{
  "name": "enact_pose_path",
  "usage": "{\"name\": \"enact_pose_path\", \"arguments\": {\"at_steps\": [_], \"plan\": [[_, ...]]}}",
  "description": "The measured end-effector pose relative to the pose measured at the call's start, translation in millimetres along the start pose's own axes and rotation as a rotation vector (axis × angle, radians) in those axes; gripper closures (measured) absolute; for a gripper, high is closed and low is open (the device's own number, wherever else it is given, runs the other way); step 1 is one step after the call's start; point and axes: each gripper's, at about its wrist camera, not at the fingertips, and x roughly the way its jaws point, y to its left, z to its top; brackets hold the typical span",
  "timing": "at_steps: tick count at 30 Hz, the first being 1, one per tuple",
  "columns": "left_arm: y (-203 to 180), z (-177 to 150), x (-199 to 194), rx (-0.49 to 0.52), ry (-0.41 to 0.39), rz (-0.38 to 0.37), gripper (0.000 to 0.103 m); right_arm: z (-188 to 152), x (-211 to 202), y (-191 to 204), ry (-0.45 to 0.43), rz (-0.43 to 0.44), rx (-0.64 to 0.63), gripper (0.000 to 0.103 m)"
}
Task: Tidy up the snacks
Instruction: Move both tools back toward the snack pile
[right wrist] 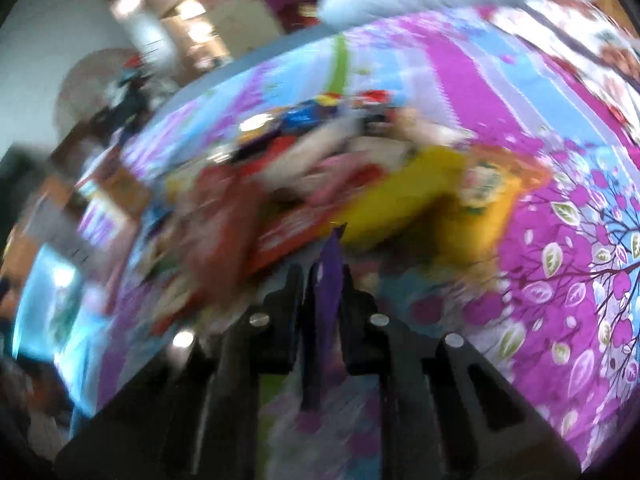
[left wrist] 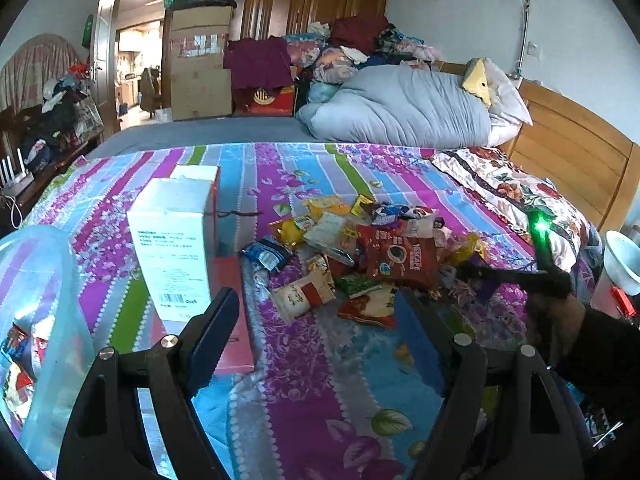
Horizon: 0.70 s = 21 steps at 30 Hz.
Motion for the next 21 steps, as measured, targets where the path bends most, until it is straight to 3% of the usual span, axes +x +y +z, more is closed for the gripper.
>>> {"name": "enact_pose_path", "arguments": {"at_steps": [7, 8, 9, 11, 12, 15, 17, 19, 21], "plan": [[-9, -6, 6, 0.017, 0.019, -0.021, 0.022, -54, 9, 77, 0.074, 0.053, -0.187, 0.084], [-9, -6, 7, 0.018, 0.023, -0.020, 0.022, -59, 14, 84, 0.100, 0.068, -0.199, 0.077], [-8, -7, 7, 0.019, 0.027, -0.018, 0.022, -59, 15, 87, 0.109, 0.085, -0.202, 0.063], [-6, -8, 5, 0.020, 0.030, -0.012, 0.022, -54, 1, 86, 0.056, 0.128, -0.194, 0.047], [-4, -9, 5, 0.019, 0.030, -0.008, 0.022, -51, -10, 85, 0.023, 0.132, -0.184, 0.040], [6, -12, 7, -0.004, 0.042, 0.004, 0.022, -31, -34, 59, -0.085, 0.117, -0.102, 0.039], [11, -13, 11, -0.027, 0.056, 0.006, 0.022, -15, -38, 34, -0.104, 0.044, -0.044, 0.040], [12, -13, 14, -0.037, 0.064, -0.004, 0.022, 2, -21, 4, -0.028, -0.098, -0.003, 0.040], [7, -13, 15, -0.020, 0.065, -0.017, 0.022, 11, 8, -17, 0.107, -0.114, 0.011, 0.040]]}}
